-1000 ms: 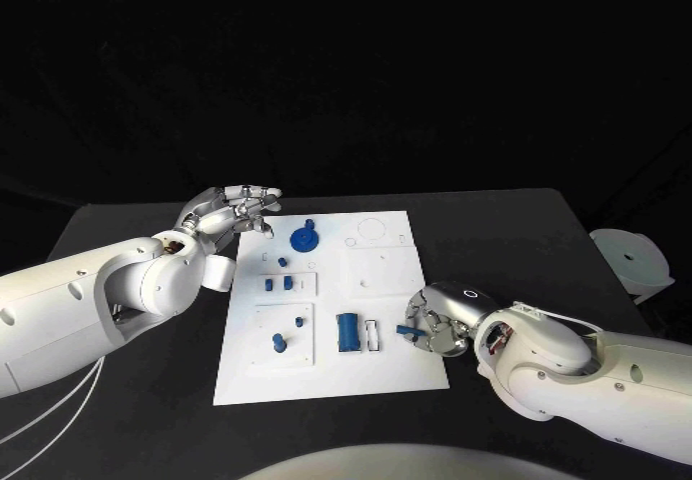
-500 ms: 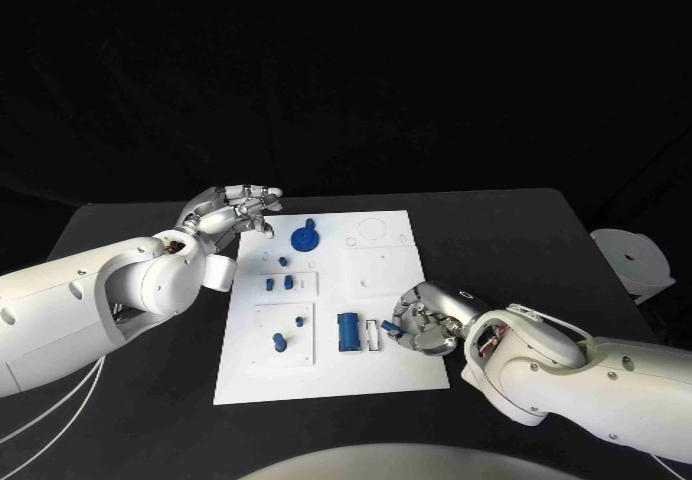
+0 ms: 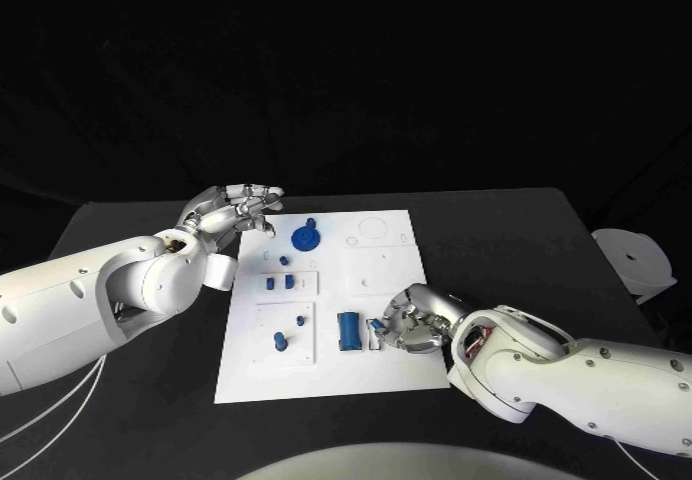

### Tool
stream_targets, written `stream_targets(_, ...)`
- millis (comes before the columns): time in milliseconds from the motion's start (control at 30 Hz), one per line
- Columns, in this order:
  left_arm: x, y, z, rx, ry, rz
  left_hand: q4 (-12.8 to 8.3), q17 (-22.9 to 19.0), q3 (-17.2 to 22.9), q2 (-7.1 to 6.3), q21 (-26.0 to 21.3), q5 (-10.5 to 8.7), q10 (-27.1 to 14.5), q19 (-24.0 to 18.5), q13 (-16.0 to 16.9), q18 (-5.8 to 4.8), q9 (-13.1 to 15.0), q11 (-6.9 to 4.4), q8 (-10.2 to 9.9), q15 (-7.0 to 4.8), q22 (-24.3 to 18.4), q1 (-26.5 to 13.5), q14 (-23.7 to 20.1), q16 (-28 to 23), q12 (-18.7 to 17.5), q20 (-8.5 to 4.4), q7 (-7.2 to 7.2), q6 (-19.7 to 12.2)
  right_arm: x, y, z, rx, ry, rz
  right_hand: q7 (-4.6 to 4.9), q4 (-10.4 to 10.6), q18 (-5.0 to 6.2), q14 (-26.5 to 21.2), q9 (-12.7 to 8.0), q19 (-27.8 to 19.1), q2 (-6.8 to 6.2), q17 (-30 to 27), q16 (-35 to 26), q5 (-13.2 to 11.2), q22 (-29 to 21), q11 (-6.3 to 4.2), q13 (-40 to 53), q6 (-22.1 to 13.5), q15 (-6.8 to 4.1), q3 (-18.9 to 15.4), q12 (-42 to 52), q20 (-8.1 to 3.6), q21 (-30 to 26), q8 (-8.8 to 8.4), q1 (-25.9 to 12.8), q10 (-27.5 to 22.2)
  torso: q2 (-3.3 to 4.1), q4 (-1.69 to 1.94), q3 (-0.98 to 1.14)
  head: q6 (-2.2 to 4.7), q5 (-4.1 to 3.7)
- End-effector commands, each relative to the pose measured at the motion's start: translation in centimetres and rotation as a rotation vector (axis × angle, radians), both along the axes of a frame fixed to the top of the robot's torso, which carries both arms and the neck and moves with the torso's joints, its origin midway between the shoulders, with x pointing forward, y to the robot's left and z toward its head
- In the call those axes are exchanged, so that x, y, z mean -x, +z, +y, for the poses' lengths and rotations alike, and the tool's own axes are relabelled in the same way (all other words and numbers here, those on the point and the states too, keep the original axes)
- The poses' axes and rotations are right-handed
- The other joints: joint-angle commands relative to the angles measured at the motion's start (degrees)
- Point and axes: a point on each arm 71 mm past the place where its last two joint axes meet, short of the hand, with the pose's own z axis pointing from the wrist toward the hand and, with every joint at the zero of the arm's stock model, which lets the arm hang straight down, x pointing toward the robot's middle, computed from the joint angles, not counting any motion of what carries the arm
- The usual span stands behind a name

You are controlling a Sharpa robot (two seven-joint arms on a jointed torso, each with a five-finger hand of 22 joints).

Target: Assemble the parts on the task board

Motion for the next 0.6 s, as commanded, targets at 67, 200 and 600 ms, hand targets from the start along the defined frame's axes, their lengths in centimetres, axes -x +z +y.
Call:
stream_targets(67,0.07,0.15,-0.25,0.01,-0.018,-0.009,0.18,-0.08,-0.13,0.0,-0.37,0.31,-0.5,0.02,0.08,0.82,-0.04,0.03,0.31,-0.12,-0.08,-0.23,-0.48,0.12,0.2,0.34,0.18,-0.41,-0.03,-0.59,0.28,0.0,0.011,0.05,-0.49,0.6,-0.79,5.03,-0.22,0.83,-0.02,9.81,0.39,0.21,10.44,-0.01,2.12,1.07,-0.21,-0.79,0.35,-0.33,0.07,0.04,-1.32,0.53,0.04,-0.03,0.0,-0.05,0.04)
stream_targets(200,0.09,0.16,-0.24,0.009,-0.018,-0.009,0.18,-0.08,-0.13,0.0,-0.37,0.31,-0.5,0.02,0.08,0.82,-0.04,0.03,0.31,-0.12,-0.08,-0.23,-0.48,0.12,0.2,0.34,0.18,-0.41,-0.12,-0.88,0.44,0.011,0.016,0.061,-0.52,0.88,-0.78,5.03,-0.22,0.83,0.05,9.8,0.39,0.05,10.45,-0.03,2.12,1.19,-0.22,-1.14,0.33,-0.34,0.03,0.05,-1.78,0.52,0.06,-0.03,0.0,-0.13,0.11)
stream_targets(600,0.08,0.14,-0.22,0.009,-0.019,-0.008,0.18,-0.08,-0.13,0.0,-0.37,0.31,-0.5,0.02,0.08,0.82,-0.04,0.03,0.31,-0.12,-0.08,-0.23,-0.48,0.12,0.2,0.34,0.18,-0.41,-0.09,-1.23,0.93,0.02,0.034,0.076,-0.65,1.58,-0.76,5.03,-0.16,0.82,0.29,9.81,0.39,-0.56,10.46,-0.12,2.3,1.68,-0.29,-1.98,0.56,-0.38,-0.1,0.2,-2.78,0.61,0.0,-0.07,-0.03,-0.42,0.18)
